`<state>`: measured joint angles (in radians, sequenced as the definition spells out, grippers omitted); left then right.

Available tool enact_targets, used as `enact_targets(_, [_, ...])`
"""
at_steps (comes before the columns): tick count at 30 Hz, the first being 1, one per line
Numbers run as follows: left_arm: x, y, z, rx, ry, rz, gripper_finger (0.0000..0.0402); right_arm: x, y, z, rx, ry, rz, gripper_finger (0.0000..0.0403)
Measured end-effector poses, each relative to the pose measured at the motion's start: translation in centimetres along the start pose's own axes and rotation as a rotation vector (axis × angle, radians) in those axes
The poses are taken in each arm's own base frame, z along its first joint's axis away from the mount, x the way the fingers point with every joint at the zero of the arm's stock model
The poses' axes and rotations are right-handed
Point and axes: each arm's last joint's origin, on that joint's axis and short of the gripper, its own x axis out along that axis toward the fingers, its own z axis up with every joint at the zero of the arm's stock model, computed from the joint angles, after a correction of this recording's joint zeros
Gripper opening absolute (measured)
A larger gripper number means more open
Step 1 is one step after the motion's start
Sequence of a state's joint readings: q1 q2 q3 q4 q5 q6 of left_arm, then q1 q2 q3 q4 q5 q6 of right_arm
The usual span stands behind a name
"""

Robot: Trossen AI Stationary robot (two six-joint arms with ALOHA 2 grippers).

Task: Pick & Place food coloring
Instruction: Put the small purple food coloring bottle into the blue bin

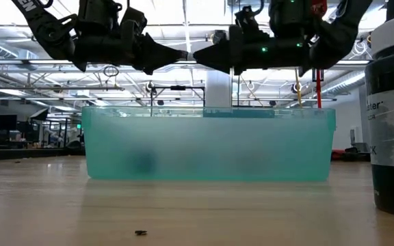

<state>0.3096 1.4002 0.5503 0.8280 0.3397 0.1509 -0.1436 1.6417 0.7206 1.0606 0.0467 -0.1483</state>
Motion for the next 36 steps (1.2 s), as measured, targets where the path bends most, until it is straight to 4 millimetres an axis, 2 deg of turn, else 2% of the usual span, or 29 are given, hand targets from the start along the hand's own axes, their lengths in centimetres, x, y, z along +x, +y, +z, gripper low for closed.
enact_targets(5, [0.0, -0.03, -0.09, -0.006, 0.008, -0.002, 0.0048, 0.6, 0.02, -0.07, -0.005, -0.001, 0.002, 0.0194])
enact_targets(14, [0.0, -0.02, -0.08, -0.006, 0.007, -0.002, 0.0048, 0.63, 0.02, 0.07, 0.005, -0.016, 0.044, 0.0181])
enact_targets(36, [0.0, 0.0, 0.13, -0.01, -0.013, 0.001, 0.0048, 0.65, -0.29, 0.05, 0.027, -0.014, 0.034, 0.018])
